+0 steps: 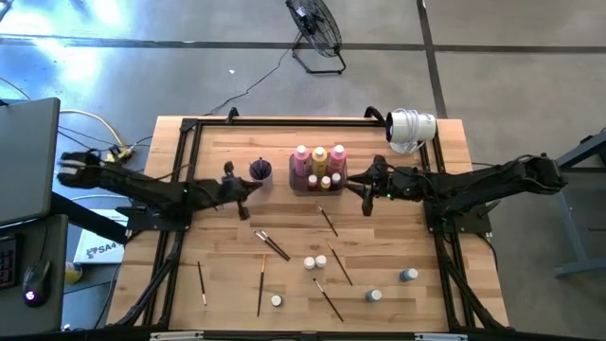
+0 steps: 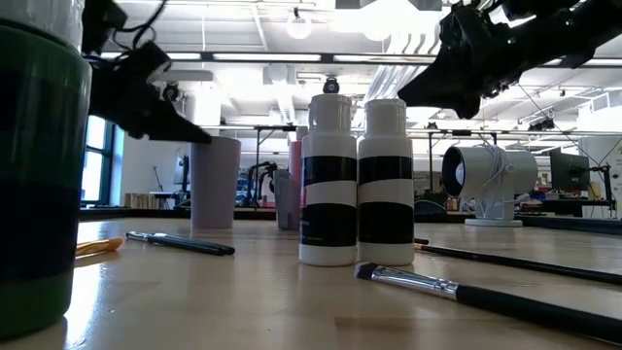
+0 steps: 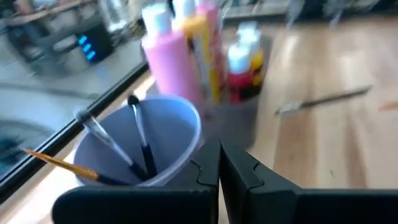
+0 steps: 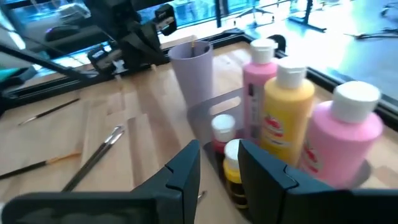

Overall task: Pick & Place Paint Supplies
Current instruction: Put the small green paint bottle into the gray bin

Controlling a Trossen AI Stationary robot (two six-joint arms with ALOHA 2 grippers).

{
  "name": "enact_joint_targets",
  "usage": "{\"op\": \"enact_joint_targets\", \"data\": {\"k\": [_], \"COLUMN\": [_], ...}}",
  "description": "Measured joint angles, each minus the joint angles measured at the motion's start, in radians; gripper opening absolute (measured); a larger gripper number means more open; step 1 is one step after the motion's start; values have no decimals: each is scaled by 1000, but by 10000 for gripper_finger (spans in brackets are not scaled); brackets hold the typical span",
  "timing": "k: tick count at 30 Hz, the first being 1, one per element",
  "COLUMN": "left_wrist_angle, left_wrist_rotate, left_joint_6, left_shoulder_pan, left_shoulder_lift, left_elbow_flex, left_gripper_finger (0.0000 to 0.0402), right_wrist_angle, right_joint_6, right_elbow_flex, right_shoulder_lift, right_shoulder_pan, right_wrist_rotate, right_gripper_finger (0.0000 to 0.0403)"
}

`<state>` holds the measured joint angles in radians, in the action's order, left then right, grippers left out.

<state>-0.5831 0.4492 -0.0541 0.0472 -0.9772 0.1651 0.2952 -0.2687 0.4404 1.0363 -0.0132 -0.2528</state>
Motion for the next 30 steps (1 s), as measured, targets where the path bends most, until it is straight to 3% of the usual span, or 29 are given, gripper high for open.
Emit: {"op": "enact_joint_targets", "data": {"k": [7, 10, 16, 24, 30], "left_wrist_angle": [33, 31, 75, 119, 121], "left_wrist_rotate": [-445, -586, -683, -961, -972], "left_joint_6": [-80, -109, -125, -141, -164], "left_shoulder_pan": [-134, -159, -165, -165, -165], "left_shoulder_lift": [155, 181, 190, 187, 187], "left_elbow_flex": [-42, -42, -42, -42, -42], "left_gripper_finger": [0, 0, 0, 0, 0], "right_wrist_angle": [0, -1, -3, -1, 0], "right_joint_6": [1, 3, 29, 101, 92], "right_elbow_flex": [0, 0, 0, 0, 0], "right_shoulder_lift": [0, 0, 0, 0, 0], "right_shoulder_pan": [0, 0, 0, 0, 0], "right_wrist_rotate": [-18, -18, -12, -9, -7], "right_gripper_finger": [100, 100, 100, 100, 100]}}
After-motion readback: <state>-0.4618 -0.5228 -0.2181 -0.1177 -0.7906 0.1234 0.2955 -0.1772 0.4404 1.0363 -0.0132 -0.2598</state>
